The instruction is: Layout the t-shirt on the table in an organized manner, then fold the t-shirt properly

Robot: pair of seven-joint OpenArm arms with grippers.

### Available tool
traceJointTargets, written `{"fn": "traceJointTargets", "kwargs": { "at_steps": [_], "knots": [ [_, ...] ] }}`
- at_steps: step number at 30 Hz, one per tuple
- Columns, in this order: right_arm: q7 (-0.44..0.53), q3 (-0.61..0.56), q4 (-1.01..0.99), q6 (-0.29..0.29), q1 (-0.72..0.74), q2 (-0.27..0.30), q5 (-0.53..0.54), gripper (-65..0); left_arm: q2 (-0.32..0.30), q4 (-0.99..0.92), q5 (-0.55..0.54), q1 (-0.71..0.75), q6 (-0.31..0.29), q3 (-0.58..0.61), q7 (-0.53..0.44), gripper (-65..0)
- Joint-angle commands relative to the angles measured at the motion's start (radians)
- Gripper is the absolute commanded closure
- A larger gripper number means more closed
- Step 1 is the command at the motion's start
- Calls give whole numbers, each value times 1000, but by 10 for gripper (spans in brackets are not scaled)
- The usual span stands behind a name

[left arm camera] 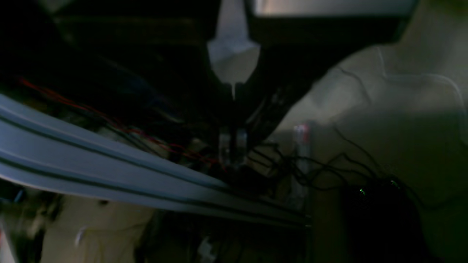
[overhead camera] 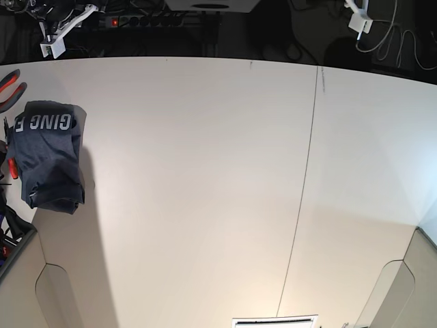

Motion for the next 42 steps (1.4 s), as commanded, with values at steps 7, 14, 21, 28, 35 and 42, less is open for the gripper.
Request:
{"fn": "traceJointTargets", "kwargs": {
  "at_steps": [7, 14, 21, 28, 35, 42],
  "knots": [
    [17, -90, -299, -2, 131, 39, -4, -20, -11, 7, 367, -64, 30, 68, -114, 0],
    [91, -251, -524, -2, 239, 40, -95, -20, -11, -60, 570, -63, 296, 68, -174, 0],
    [140, -427, -632, -3, 283, 39, -161, -20, -11, -271, 579, -67, 599, 78, -389, 0],
    [291, -546, -644, -6, 292, 39, -282, -20, -10, -417, 565, -118, 872, 194, -540, 0],
    [413, -578, -646, -32, 292, 39, -356, -20, 15, -467, 459, -189, 906, 338, -649, 0],
    [456, -578, -646, -138, 292, 39, -355, -20, 78, -510, 499, -255, 652, 388, -581, 0]
  ]
}}
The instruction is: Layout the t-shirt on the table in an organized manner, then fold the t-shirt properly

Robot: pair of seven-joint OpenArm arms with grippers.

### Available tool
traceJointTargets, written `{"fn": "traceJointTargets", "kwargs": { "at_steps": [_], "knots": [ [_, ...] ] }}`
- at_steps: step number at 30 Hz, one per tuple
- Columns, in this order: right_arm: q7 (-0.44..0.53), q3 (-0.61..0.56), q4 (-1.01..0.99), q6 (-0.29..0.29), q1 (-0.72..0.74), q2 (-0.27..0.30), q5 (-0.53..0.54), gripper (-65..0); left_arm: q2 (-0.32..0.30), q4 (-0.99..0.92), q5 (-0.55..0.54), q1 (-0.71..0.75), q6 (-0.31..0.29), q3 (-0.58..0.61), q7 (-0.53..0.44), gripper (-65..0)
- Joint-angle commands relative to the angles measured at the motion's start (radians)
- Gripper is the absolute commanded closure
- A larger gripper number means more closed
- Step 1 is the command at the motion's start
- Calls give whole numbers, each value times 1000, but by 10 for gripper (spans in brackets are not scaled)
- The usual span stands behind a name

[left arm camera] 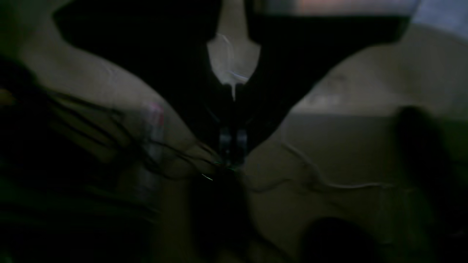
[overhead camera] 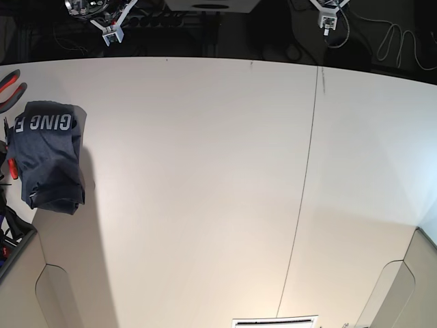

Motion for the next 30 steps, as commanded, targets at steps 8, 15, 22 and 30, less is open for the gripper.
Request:
{"fn": "traceJointTargets", "kwargs": {
  "at_steps": [8, 15, 22, 30],
  "knots": [
    [0, 1, -66, -2, 11, 8, 107, -20, 27, -58, 46, -40, -122, -1, 118, 0],
    [2, -1, -249, -2, 114, -3, 107, -20, 29, -154, 45, -121, -82, -1, 77, 0],
    [23, -2, -357, -2, 232, -68, 106, -20, 39, -266, 46, -226, -43, 0, 51, 0],
    [31, -2, -405, -2, 279, -166, 105, -20, 37, -367, 46, -303, -48, 119, 40, 0]
  ]
}}
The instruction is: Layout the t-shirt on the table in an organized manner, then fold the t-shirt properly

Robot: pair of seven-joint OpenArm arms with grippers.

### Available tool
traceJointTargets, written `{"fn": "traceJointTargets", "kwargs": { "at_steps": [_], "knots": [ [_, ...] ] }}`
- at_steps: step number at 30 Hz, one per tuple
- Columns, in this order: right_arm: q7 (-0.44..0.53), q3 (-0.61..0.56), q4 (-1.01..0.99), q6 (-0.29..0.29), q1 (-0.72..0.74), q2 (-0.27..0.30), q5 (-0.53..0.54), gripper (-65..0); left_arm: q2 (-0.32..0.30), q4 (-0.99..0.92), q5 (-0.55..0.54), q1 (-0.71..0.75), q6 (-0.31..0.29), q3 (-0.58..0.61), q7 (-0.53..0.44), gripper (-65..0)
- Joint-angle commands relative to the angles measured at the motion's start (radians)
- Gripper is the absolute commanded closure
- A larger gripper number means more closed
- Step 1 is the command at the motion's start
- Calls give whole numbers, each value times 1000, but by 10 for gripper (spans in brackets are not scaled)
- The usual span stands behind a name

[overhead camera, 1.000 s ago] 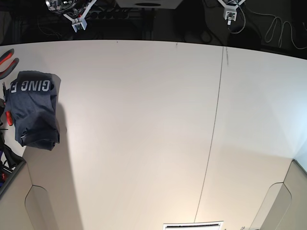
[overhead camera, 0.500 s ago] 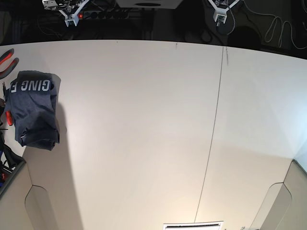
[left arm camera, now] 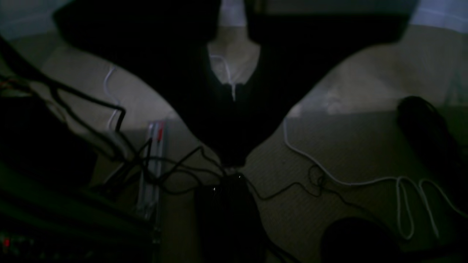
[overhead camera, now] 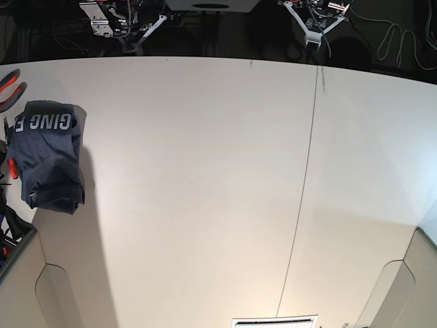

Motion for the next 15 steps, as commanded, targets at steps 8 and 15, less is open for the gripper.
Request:
{"fn": "traceJointTargets", "kwargs": {
  "at_steps": [8, 15],
  "knots": [
    [25, 0, 4, -10, 3, -13, -12, -20, -5, -17, 1, -24, -3, 172, -91, 0],
    [32, 0, 4, -15, 3, -14, -11, -20, -5, -17, 0, -57, 16, 184, -115, 0]
  ]
}}
